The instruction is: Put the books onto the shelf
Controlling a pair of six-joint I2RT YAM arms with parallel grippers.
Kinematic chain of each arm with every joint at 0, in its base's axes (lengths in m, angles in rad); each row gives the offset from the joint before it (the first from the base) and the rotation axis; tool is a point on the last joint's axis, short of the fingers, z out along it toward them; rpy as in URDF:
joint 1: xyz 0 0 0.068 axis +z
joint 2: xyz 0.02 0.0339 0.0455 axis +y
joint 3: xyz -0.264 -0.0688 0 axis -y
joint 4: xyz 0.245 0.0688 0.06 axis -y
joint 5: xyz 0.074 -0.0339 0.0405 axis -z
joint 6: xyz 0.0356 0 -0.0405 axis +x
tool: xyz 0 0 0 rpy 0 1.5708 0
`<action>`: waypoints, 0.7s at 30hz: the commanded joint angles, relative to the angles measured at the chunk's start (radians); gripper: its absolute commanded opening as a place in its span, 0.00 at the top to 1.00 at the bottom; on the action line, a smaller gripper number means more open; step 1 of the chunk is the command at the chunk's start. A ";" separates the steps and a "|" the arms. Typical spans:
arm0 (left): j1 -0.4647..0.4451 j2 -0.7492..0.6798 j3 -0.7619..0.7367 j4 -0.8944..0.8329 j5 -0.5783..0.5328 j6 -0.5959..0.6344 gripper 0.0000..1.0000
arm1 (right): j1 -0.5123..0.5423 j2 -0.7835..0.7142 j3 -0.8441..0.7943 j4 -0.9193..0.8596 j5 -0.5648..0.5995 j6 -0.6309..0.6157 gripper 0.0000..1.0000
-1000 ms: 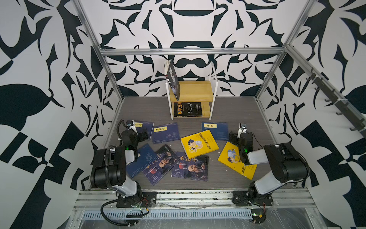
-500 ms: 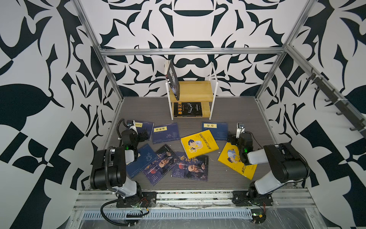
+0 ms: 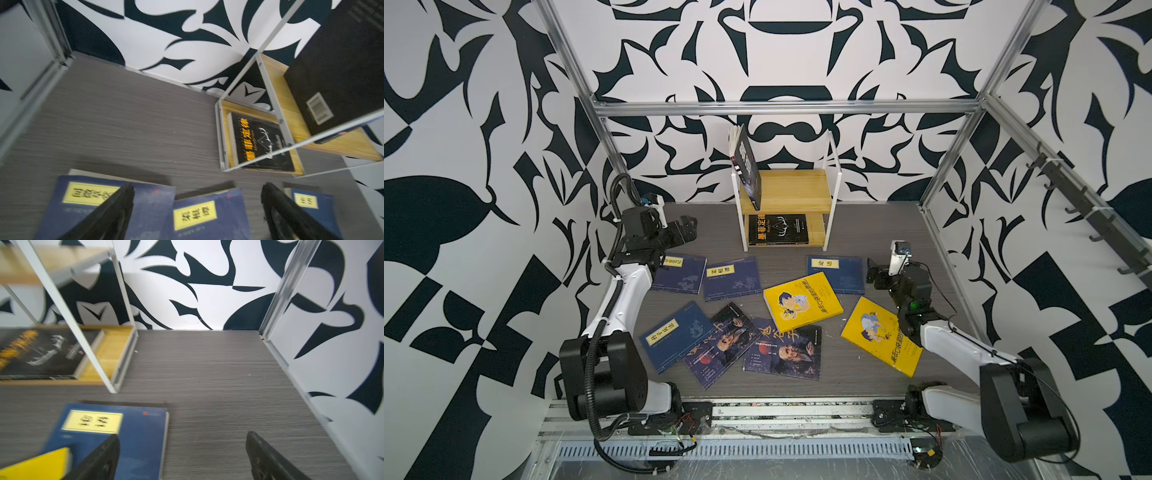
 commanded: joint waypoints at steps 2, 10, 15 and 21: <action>-0.038 0.003 -0.045 -0.196 0.186 -0.215 0.01 | 0.018 -0.073 0.076 -0.261 -0.093 0.197 0.08; -0.118 -0.027 -0.245 -0.039 0.272 -0.368 0.00 | 0.155 -0.064 0.155 -0.500 -0.196 0.332 0.16; -0.170 0.000 -0.336 0.065 0.282 -0.486 0.00 | 0.231 0.023 0.176 -0.537 -0.193 0.400 0.19; -0.284 0.039 -0.362 0.114 0.244 -0.558 0.01 | 0.243 0.173 0.207 -0.557 -0.237 0.450 0.25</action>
